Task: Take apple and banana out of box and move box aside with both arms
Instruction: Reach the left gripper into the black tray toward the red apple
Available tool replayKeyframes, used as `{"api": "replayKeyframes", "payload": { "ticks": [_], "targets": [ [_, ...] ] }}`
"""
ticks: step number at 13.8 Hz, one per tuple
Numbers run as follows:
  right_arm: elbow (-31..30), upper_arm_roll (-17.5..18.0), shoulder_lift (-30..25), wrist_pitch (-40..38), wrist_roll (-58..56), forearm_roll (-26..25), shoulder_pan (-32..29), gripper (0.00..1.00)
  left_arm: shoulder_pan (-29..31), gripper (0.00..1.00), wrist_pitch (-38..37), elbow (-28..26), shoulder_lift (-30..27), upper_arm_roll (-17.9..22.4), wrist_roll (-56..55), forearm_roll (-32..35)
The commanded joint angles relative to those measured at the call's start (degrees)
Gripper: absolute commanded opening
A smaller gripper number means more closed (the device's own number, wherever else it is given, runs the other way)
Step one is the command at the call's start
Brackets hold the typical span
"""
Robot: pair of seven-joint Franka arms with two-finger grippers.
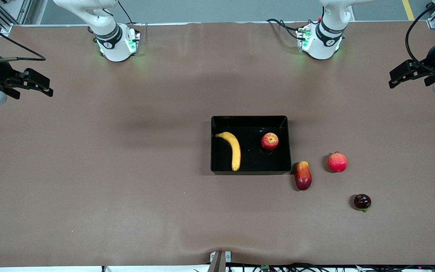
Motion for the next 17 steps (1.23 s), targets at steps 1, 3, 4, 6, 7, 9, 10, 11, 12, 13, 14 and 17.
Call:
{"api": "replayKeyframes", "payload": {
  "ticks": [1, 3, 4, 6, 7, 9, 10, 11, 12, 13, 14, 17],
  "targets": [
    [-0.39, 0.23, -0.55, -0.42, 0.77, 0.33, -0.31, 1.0, -0.1, 1.0, -1.22, 1.52, 1.01, -0.25, 0.85, 1.26],
    [-0.39, 0.23, -0.55, -0.33, 0.77, 0.33, -0.31, 1.0, -0.54, 1.0, -1.22, 1.61, 1.19, -0.42, 0.76, 1.35],
    [-0.39, 0.23, -0.55, -0.33, 0.77, 0.33, -0.22, 1.0, -0.71, 1.0, -1.22, 2.39, 2.32, -0.6, 0.5, 1.35],
    [-0.39, 0.23, -0.55, -0.33, 0.77, 0.33, -0.22, 1.0, -0.71, 1.0, -1.22, 4.59, 5.14, -1.82, -0.38, 1.0],
    [-0.39, 0.23, -0.55, -0.42, 0.77, 0.33, -0.22, 1.0, -0.71, 1.0, -0.87, 4.33, 5.58, -2.44, -2.13, 0.48],
    [-0.39, 0.23, -0.55, -0.42, 0.77, 0.33, -0.22, 1.0, -0.8, 1.0, 0.27, 4.6, 8.56, -5.06, -8.61, 0.47],
    [-0.39, 0.23, -0.55, -0.42, 0.77, 0.33, -0.22, 1.0, -0.8, 1.0, 1.75, 4.6, 10.32, -6.82, -12.04, 0.56],
    [-0.39, 0.23, -0.47, -0.42, 0.77, 0.33, -0.31, 1.0, -0.89, 1.0, 3.77, 4.6, 12.07, -8.58, -15.12, 0.65],
    [-0.39, 0.23, -0.47, -0.42, 0.77, 0.33, -0.31, 1.0, -1.15, 1.0, 6.31, 4.6, 14.09, -10.43, -18.46, 0.82],
    [-0.39, 0.23, -0.55, -0.42, 0.77, 0.33, -0.31, 1.0, -2.2, 1.0, 8.43, 4.6, 16.2, -11.66, -22.14, 0.91],
    [-0.39, 0.23, -0.55, -0.42, 0.77, 0.33, -0.31, 1.0, -4.3, 1.0, 10.97, 4.77, 18.4, -11.76, -26.01, 0.91],
    [-0.39, 0.23, -0.55, -0.42, 0.77, 0.33, -0.31, 1.0, -9.58, 1.0, 18.97, 5.21, 24.29, -11.76, -35.61, 1.09]
  ]
}}
